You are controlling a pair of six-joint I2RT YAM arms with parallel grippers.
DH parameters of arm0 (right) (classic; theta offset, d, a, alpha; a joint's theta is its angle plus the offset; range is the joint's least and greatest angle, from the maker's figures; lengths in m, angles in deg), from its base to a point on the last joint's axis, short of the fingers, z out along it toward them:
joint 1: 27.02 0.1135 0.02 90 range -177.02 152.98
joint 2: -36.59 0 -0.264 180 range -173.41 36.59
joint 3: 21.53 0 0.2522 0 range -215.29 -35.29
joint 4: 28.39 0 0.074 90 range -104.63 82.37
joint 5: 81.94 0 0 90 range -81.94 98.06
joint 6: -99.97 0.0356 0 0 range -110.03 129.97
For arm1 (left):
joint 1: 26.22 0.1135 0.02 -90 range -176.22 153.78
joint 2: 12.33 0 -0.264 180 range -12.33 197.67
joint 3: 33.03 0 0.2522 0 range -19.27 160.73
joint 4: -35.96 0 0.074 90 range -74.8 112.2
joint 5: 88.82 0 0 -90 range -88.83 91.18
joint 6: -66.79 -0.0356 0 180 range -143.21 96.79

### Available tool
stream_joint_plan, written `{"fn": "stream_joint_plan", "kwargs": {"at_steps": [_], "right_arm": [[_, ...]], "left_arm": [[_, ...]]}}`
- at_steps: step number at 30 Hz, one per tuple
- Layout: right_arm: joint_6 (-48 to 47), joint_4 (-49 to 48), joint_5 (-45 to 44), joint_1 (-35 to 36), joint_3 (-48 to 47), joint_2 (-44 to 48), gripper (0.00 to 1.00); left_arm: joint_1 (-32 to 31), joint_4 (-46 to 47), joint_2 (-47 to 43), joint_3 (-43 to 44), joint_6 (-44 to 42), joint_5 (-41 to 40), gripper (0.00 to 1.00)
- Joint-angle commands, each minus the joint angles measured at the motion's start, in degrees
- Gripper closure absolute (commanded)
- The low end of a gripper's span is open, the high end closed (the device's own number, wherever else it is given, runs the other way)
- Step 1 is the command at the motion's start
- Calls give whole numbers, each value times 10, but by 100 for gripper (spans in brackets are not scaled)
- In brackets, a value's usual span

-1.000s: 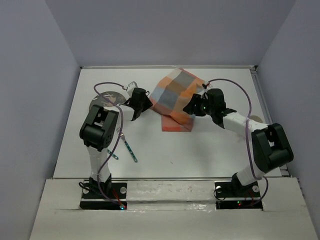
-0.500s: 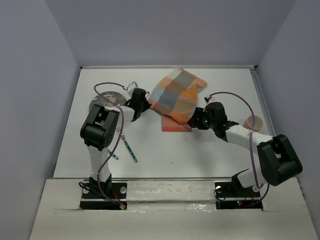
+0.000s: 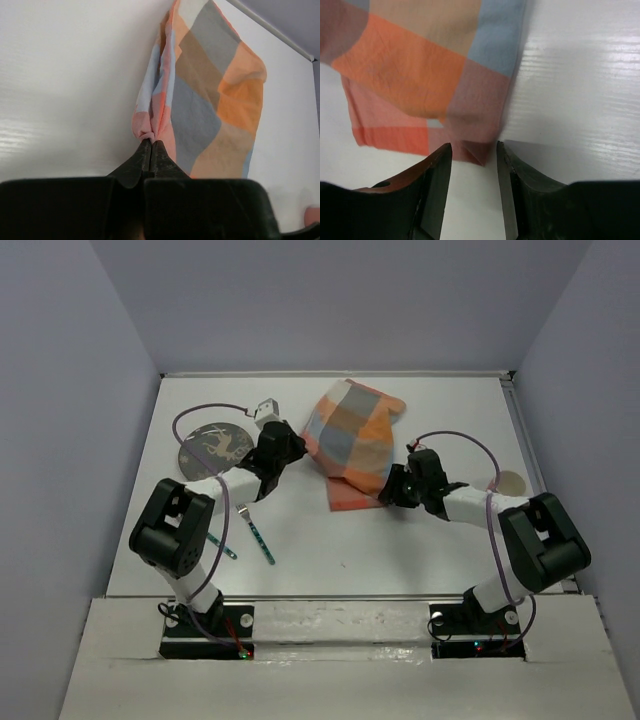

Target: Set the dinner table for one person

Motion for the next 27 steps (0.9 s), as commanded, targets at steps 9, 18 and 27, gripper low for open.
{"fn": "stream_joint_plan", "kwargs": {"at_steps": [9,18,27], "right_arm": [[-44,-15,-66,-60,-158,-129,100],[-109,77,-68,-84,-324,-173,62],[-68,86,3,-84,-135,19,21]], "left_arm": [[-9,25,-145,-136,32,38,100],[-12,15,-226,-195,35,42,100],[-13,3,-259,-196,33,43,100]]}}
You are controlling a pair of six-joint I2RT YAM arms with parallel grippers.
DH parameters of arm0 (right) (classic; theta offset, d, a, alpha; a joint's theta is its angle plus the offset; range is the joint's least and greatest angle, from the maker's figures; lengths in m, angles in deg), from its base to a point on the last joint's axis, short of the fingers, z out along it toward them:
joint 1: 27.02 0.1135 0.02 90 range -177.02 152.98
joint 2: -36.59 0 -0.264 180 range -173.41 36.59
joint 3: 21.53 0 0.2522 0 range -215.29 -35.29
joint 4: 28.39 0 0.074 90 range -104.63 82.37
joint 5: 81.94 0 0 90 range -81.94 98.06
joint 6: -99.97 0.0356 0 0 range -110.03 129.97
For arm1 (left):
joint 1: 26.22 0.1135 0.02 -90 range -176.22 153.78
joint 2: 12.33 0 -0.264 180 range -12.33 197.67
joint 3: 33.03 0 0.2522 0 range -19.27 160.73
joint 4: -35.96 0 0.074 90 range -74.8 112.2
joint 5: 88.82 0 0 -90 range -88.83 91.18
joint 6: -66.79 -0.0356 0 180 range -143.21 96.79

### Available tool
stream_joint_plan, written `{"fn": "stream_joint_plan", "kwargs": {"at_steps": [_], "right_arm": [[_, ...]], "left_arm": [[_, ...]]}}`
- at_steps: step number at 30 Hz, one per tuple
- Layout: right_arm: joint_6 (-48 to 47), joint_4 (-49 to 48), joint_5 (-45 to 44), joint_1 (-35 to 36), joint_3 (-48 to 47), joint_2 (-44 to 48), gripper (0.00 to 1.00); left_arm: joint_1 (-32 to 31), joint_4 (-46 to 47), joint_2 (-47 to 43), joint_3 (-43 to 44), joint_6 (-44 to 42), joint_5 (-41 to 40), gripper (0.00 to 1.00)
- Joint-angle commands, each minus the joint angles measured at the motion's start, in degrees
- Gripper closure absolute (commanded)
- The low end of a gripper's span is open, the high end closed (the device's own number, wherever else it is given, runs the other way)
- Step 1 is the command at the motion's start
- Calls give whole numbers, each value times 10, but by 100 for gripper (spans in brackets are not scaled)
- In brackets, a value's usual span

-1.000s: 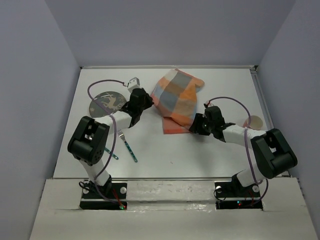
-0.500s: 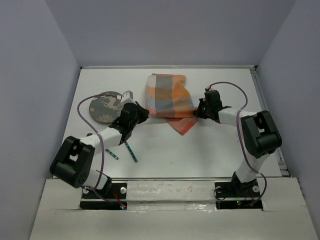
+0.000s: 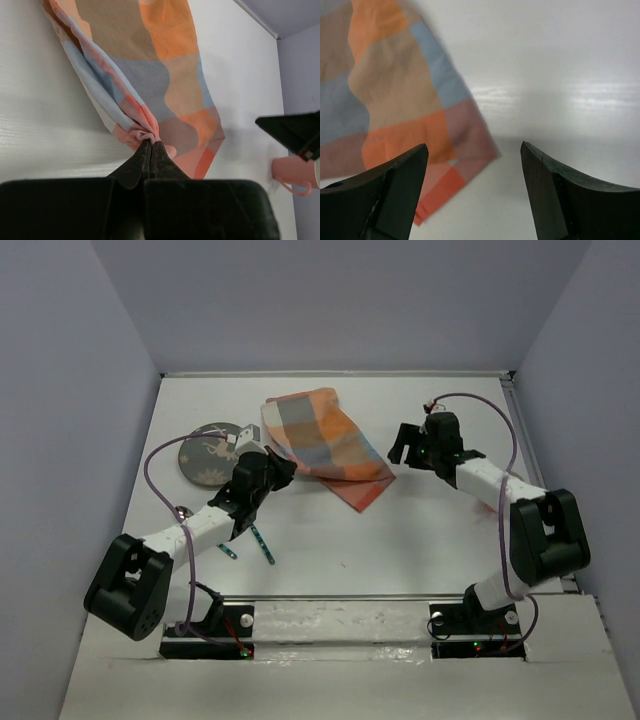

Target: Set the dinner table for one person

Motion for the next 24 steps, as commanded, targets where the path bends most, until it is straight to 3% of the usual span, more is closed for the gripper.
{"fn": "stream_joint_plan", "kwargs": {"at_steps": [1,6,12,16,24], "right_arm": [[31,1,38,-3,104,109,23],[60,-2,67,14,175,133,38],[133,-49,81,108,214,119,39],[160,-74,75,125,221,108,39],[190,-120,59,147,221,48,52]], "left_arm": [[2,8,-35,2,-6,-2,100],[1,12,-42,6,0,5,100],[0,16,-45,4,4,15,100],[-1,21,-47,-2,7,19,100],[-13,22,-62,-6,7,13,100]]}}
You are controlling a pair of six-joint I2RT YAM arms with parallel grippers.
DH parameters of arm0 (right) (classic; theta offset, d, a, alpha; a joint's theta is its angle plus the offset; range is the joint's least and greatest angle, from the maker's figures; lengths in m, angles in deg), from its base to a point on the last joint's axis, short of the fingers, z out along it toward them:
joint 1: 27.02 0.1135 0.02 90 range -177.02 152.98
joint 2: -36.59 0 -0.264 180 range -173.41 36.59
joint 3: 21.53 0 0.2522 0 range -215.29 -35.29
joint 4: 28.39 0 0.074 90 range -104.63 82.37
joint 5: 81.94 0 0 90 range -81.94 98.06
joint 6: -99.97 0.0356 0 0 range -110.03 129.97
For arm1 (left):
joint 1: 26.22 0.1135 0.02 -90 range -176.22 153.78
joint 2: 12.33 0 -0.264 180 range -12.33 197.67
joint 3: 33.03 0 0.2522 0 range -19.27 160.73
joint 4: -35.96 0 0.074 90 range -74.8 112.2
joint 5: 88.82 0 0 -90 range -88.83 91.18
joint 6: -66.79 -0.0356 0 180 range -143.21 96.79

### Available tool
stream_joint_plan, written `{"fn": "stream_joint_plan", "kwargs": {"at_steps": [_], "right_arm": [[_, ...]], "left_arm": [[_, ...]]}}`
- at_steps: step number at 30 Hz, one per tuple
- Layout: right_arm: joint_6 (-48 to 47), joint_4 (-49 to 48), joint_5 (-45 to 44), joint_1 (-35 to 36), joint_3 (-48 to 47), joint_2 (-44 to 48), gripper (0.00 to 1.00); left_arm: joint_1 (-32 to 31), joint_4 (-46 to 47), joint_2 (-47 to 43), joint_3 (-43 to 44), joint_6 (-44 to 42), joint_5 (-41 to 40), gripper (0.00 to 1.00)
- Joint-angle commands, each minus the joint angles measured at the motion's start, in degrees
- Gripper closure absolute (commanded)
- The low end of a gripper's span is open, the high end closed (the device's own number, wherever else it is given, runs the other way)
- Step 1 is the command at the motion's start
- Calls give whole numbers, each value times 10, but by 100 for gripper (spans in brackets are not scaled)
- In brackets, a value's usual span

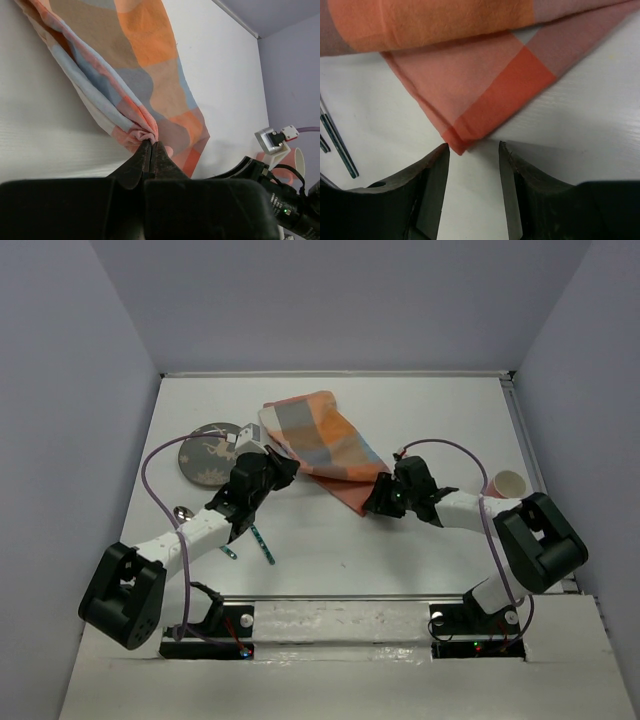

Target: Set the dinner table for one person

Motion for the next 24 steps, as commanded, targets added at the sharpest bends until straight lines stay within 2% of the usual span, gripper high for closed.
{"fn": "stream_joint_plan", "kwargs": {"at_steps": [1,2,3,6,11,12,14,17,24], "right_arm": [[32,-51,-33,8,6,-21,56],[38,-52,-46,8,8,-23,56],[47,-52,-56,8,9,-24,61],[54,-55,-77,8,11,-27,69],[57,-69,-103,8,18,-46,86],[52,-73,-109,8,19,-45,93],[39,-71,-135,8,16,-32,100],[-3,-36,-163,3,-9,-1,100],[-132,115,-283,-8,-96,168,100]], "left_arm": [[-7,28,-33,-7,-1,-1,100],[-7,28,-35,-8,-2,-2,100],[-7,28,-37,-7,-2,-2,100],[-8,26,-37,-3,-5,-2,100],[-9,26,-32,-1,-4,-7,100],[-8,26,-31,0,-5,-9,100],[-7,24,-35,3,-7,-14,100],[-7,26,-53,5,-7,-43,100],[-3,8,-79,80,-39,-66,100]]}}
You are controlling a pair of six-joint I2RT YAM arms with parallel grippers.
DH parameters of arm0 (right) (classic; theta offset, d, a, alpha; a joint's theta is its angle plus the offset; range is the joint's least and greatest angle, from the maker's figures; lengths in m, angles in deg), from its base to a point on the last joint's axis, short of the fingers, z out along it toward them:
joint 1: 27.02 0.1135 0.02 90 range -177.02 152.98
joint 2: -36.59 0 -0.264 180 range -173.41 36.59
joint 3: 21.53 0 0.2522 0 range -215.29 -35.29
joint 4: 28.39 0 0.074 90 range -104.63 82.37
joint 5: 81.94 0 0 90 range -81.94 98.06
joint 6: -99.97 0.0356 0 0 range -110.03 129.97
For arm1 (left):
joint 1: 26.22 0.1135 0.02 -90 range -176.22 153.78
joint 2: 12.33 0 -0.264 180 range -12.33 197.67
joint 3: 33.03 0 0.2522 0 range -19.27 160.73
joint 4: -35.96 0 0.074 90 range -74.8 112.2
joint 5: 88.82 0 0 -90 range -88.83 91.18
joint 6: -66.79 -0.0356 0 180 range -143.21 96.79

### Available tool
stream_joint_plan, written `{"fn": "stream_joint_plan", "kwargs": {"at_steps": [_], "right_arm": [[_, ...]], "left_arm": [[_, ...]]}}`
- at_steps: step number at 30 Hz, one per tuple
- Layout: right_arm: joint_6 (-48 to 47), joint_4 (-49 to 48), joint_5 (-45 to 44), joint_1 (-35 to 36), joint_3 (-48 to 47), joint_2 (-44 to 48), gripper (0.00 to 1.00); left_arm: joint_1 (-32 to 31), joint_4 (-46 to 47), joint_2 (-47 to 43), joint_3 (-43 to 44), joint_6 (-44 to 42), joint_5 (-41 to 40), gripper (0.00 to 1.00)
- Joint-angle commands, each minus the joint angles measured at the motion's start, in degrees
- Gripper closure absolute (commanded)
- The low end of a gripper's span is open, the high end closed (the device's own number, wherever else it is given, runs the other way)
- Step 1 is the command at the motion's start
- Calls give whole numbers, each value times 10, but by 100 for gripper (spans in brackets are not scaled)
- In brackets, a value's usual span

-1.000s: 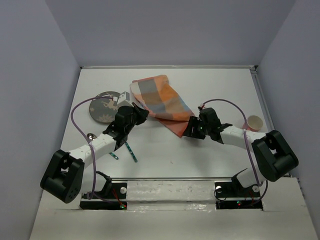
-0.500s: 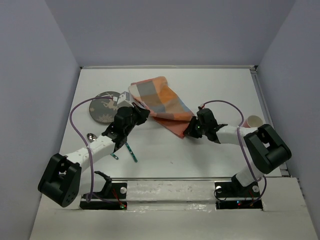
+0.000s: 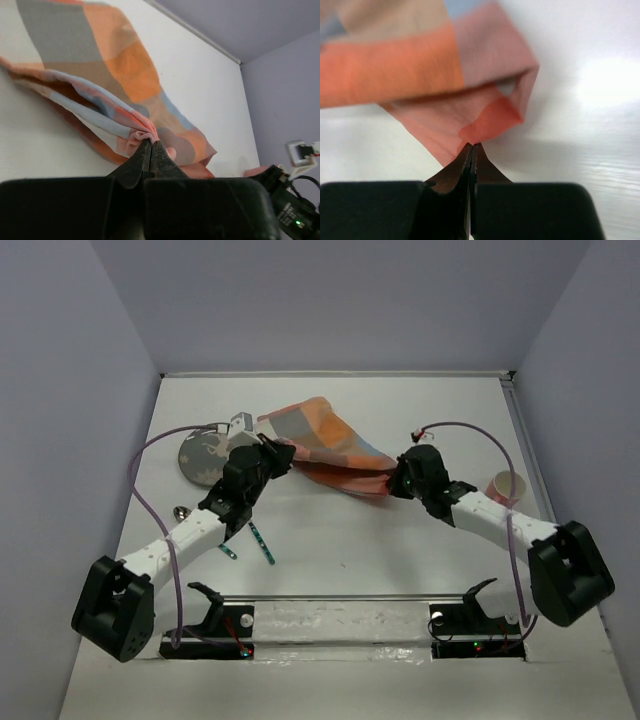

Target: Set the dinner table for one person

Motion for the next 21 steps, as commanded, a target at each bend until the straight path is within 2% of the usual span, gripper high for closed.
{"fn": "stream_joint_plan", "kwargs": {"at_steps": [1,4,8,14,18,21], "right_arm": [[-105,84,-119,-9,-88,114,100],[-148,112,-175,-9,-128,181,100],[-190,139,-245,-9,-182,226,100],[-245,112,-340,-14,-257,260,100],[-309,64,-351,-26,-291,261,100],[-362,26,-327,-43,-304,242,100]], "left_arm": [[2,14,-44,64,-32,-30,100],[3,-20,-69,93,-51,-40,100],[18,-43,-88,138,-61,-27,100],[49,-42,-12,265,-42,28,100],[52,-41,8,325,-43,13,100],[59,-41,39,349,-41,14,100]]}}
